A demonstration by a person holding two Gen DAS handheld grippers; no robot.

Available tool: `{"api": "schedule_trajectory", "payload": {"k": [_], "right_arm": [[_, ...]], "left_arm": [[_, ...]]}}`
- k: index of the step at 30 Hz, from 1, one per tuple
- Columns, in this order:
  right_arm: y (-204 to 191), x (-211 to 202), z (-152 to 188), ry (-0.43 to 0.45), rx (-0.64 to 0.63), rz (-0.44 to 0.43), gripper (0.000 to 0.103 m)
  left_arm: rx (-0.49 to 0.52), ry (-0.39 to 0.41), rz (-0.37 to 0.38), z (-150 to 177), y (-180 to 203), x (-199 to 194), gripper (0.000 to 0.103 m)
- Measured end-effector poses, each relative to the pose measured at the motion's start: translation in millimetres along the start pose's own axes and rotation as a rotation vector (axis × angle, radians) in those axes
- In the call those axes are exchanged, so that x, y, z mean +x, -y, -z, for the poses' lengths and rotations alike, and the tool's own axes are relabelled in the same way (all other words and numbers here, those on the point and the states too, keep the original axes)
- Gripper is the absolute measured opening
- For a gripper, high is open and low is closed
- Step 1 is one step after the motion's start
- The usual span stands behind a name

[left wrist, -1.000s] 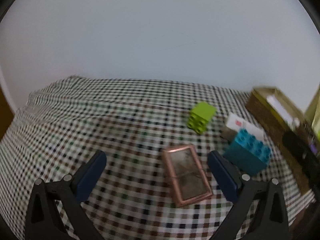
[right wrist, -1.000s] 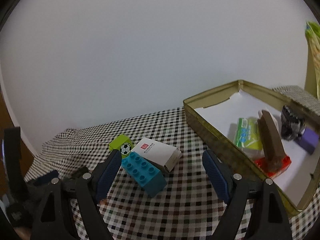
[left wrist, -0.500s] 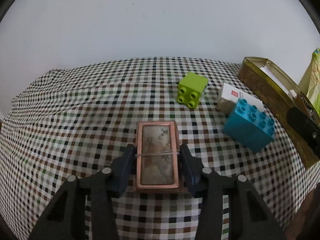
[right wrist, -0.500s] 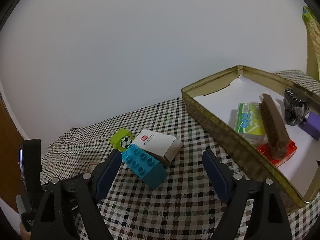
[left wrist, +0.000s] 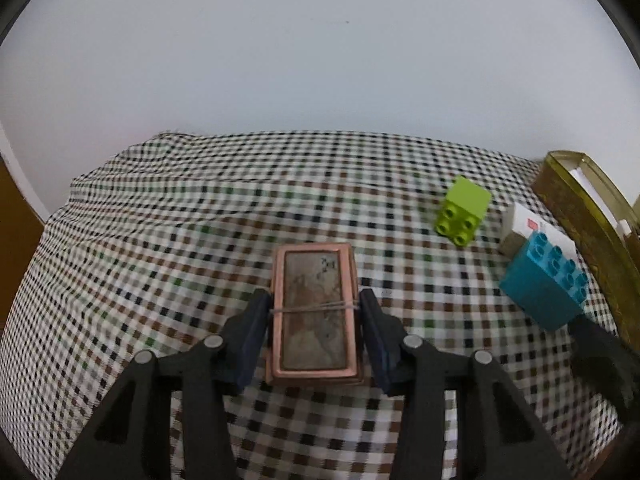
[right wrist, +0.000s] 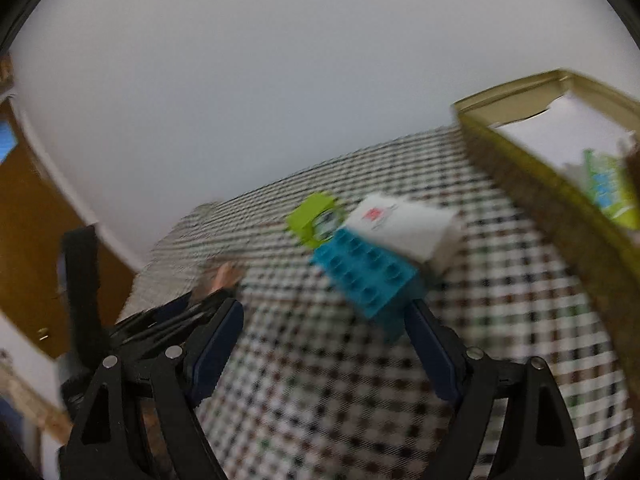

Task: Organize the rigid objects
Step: 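Grasp the pink picture frame with the left gripper while the right grasps the blue Lego brick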

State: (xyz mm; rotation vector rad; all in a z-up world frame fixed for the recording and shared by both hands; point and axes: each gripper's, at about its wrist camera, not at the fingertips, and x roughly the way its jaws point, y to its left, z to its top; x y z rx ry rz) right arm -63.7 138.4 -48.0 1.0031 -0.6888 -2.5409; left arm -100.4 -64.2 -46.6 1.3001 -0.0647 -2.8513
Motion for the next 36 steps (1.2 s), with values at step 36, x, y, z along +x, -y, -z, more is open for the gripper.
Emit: {"api": "schedule_trajectory", "payload": {"k": [36], "right_arm": [[-8.3,43.5,-15.8,-0.054,-0.112,0.31,0.059]], "left_arm": [[-0.086,0.015,-0.031,0.0,-11.4,-10.5,0.045]]}}
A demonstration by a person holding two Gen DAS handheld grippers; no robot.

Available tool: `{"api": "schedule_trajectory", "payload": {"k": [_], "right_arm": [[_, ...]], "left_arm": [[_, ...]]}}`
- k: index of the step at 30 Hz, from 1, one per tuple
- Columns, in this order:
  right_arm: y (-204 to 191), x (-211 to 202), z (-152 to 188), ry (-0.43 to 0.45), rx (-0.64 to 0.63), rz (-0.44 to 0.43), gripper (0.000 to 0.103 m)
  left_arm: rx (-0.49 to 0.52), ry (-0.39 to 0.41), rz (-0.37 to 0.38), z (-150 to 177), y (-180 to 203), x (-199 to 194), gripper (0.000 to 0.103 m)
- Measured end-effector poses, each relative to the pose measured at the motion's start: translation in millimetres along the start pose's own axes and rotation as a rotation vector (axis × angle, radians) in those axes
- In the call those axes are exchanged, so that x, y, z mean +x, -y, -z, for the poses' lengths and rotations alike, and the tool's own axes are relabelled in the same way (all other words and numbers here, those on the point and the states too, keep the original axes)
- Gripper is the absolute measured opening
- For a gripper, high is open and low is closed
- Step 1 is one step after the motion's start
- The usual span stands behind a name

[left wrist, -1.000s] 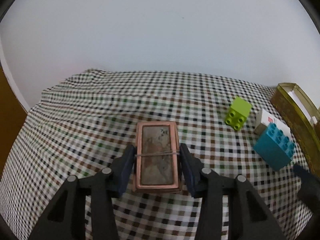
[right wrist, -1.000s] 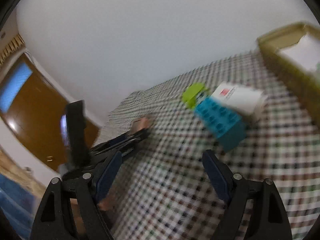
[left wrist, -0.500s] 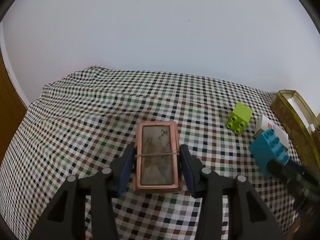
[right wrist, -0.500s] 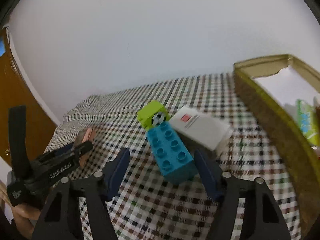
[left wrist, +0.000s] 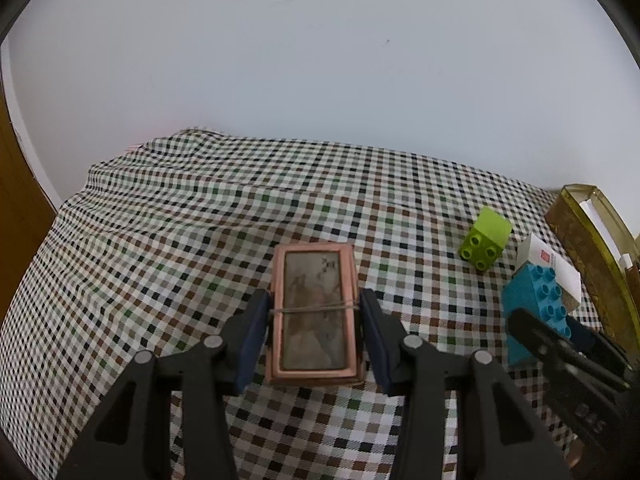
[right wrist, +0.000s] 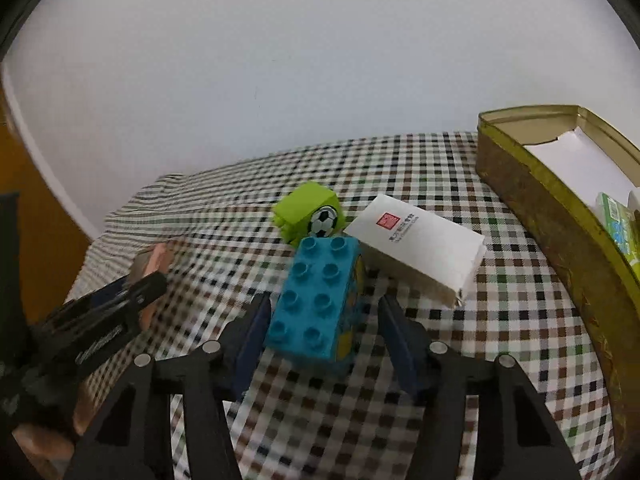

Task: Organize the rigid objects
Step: 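Grasp the pink picture frame with the left gripper while the right grasps the blue Lego brick, then lift and carry the picture frame and blue brick over the tray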

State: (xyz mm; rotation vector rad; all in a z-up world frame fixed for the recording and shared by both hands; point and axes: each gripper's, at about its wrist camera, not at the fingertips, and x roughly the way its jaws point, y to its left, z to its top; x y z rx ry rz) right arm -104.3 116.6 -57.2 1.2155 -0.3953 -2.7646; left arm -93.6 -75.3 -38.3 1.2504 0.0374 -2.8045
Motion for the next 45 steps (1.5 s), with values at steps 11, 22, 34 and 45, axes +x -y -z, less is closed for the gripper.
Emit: {"api": "schedule_trajectory", "payload": {"k": [11,22,34,45], "right_arm": [[8.0,-34.4,0.5,0.029,-0.036,-0.094,0.034],[33.4,-136.2,19.3,0.325,-0.182,0.051,0.034],[37.3,-146.0,20.0,0.429,-0.183,0.154,0.034],[61.7,-162.7,21.7,0.462,-0.176,0.188,0.034]], "left_arm": [[0.048,0.032,0.007,0.6,9.0,5.8,0.045],[0.078,0.232,0.103,9.3,35.8,-28.4,0.045],[0.063,0.295,0.062,12.8,50.8,-39.2,0.045],[0.077,0.297,0.068,20.4,79.8,-44.7,0.045]]}}
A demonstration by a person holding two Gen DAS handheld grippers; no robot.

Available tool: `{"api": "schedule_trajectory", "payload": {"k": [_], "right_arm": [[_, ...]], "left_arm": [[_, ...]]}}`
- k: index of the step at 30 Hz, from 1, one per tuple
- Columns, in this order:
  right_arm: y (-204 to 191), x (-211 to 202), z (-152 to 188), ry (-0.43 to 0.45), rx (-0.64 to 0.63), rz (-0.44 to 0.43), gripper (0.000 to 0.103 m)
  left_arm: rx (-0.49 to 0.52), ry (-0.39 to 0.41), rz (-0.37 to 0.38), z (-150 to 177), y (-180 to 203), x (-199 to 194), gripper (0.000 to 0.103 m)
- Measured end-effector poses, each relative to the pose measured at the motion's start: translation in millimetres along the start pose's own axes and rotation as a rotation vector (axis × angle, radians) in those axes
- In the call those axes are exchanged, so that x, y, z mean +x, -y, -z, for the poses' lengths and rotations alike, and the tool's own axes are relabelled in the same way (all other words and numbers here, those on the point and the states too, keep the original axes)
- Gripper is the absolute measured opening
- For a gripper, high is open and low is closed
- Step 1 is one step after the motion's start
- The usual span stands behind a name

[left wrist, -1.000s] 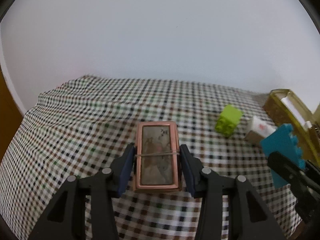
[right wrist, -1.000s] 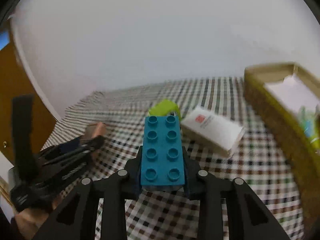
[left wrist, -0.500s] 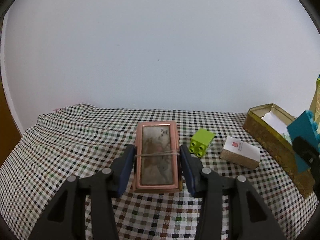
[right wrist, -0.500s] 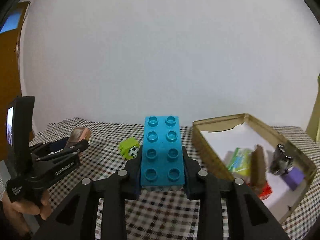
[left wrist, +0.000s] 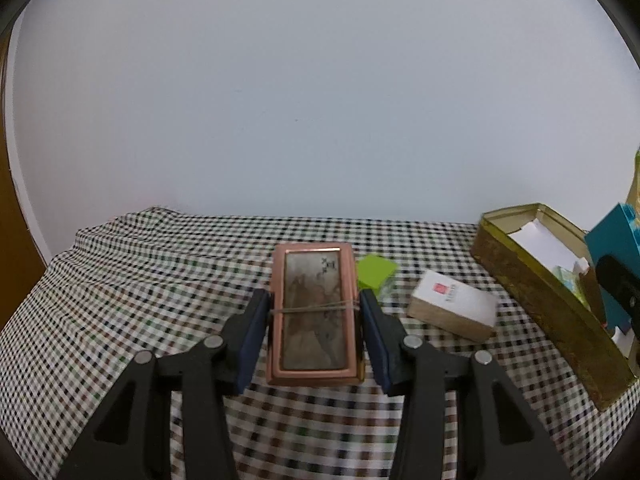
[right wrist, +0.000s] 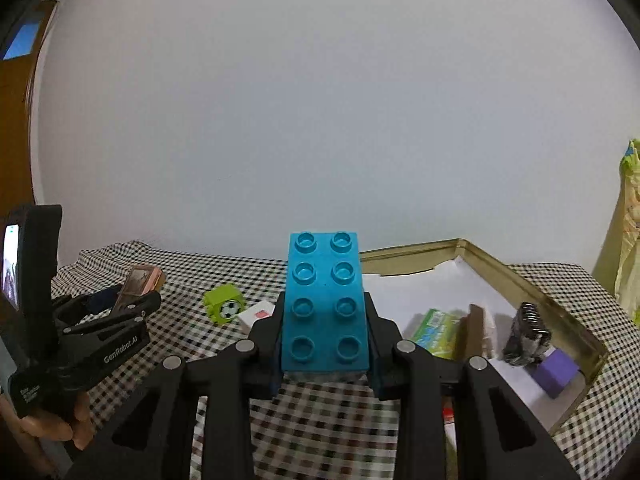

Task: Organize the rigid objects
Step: 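Lift and carry the picture frame and blue brick over the tray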

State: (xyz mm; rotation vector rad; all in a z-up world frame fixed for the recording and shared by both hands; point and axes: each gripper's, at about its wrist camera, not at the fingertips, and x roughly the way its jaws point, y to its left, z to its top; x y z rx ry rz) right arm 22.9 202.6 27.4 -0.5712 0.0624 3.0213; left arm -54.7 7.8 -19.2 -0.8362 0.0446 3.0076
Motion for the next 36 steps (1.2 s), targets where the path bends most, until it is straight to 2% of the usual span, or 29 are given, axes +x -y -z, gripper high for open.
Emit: {"api": "schedule_trajectory", "payload": {"k": [11,21,36], "right_arm": [[36.5,-3.8,-9.2,0.028,0.03,0.055,0.034],[45.6,-19.6,-18.3,0.054,0.047,0.096,0.034],[79.9,-10.5,-26.3,0.061,0.084,0.171,0.034]], "left_arm": [[0.02,0.009,0.06,-6.4,46.4,-3.4,0.045],[0.051,0.032,0.103,-12.5,77.0,-8.8,0.045],[0.091,0.049,0.178,-22.6,132.9,-9.5,0.045]]}}
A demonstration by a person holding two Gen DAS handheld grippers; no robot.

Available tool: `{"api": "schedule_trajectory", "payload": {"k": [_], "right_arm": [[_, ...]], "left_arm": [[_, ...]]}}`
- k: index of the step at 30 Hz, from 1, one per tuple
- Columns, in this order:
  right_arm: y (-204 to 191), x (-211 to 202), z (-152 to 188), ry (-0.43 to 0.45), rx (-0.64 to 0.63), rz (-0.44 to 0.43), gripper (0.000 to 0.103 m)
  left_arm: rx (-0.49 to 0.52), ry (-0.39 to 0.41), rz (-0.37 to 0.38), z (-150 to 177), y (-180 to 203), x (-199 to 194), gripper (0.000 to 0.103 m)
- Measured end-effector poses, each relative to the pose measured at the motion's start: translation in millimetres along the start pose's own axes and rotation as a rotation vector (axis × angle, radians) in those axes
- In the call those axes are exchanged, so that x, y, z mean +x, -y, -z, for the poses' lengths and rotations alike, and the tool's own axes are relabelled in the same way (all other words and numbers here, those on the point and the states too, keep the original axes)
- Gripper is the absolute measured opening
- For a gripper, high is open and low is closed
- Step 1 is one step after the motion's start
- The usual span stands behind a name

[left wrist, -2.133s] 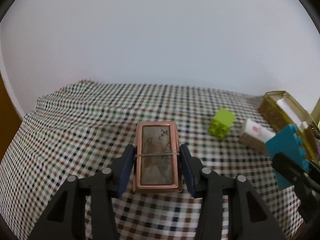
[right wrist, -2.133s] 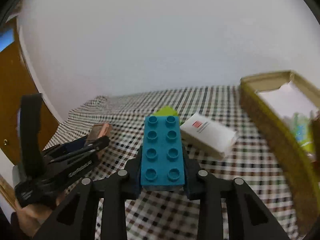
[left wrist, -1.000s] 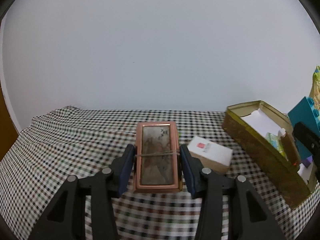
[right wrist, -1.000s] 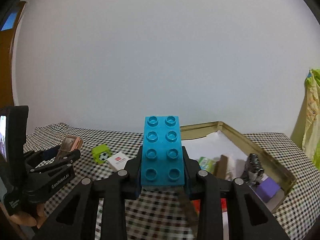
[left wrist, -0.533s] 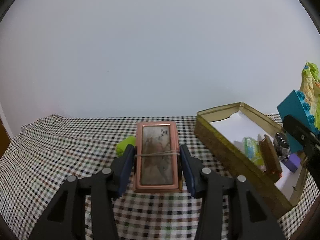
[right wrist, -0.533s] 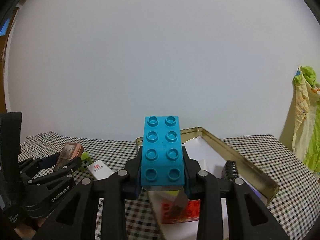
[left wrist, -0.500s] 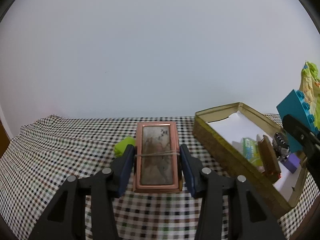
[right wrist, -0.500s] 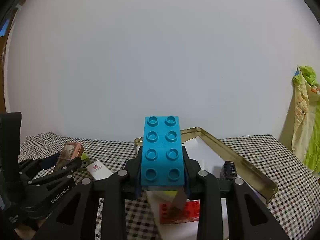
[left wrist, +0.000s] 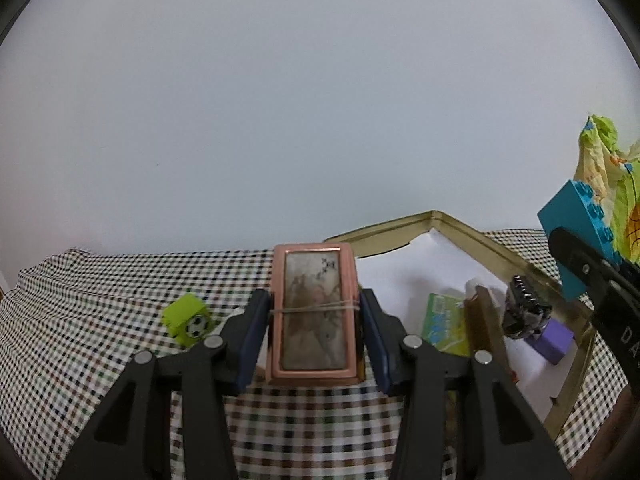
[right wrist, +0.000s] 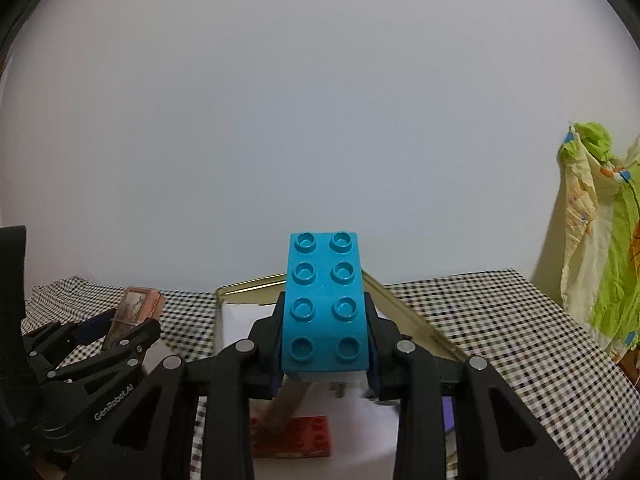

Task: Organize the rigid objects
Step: 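Lift and carry the picture frame and blue brick over the tray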

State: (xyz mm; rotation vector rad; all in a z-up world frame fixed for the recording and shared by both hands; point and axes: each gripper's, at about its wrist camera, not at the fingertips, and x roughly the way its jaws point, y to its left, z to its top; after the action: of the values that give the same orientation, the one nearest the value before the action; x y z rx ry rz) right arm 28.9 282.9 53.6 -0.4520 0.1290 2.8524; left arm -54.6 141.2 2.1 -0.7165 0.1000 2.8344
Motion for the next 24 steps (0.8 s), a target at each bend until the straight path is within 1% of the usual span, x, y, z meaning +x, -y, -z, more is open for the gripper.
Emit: {"api": "schedule_trajectory", "payload": {"k": [3,5,10,12,13,15,16,17,23,24], "right_arm": [[9.2,-3.7,-0.9,0.004,0.005,0.021,0.034],[6.5,-10.7,-1.6,0.005,0.015,0.035,0.034],[22.8,-4.7,-4.2,0.01,0.039,0.072,0.034],[29.1,3.0,-4.0,0.003,0.042,0.09,0.034],[41.4,3.5,3.4,-0.003,0.049,0.1,0.034],[46.1,7.7,6.1,-0.02,0.059,0.108,0.034],[59.1,18.1,7.7,-0.027,0.061,0.109,0.034],[63.8,23.8,4.1,-0.033,0.059,0.11,0.034],[55.8,35.7,7.3,-0.061,0.037,0.127,0.034],[61.8,42.0,5.9,-0.067,0.04,0.126,0.034]], "left_arm": [[0.011,0.002,0.016,-2.0,9.2,1.2,0.045],[0.017,0.003,0.026,-3.0,14.8,3.0,0.045],[0.043,-0.001,0.051,-4.1,30.9,8.9,0.045],[0.051,-0.005,0.061,-3.9,37.4,10.4,0.045],[0.056,-0.006,0.066,-4.0,40.9,10.9,0.045],[0.067,-0.009,0.079,-3.8,48.7,13.3,0.045],[0.069,-0.011,0.085,-3.6,51.9,15.8,0.045],[0.071,-0.014,0.096,-3.2,55.8,16.6,0.045],[0.103,-0.018,0.155,-2.2,80.5,14.5,0.045],[0.107,-0.024,0.162,-1.7,83.6,14.5,0.045]]}}
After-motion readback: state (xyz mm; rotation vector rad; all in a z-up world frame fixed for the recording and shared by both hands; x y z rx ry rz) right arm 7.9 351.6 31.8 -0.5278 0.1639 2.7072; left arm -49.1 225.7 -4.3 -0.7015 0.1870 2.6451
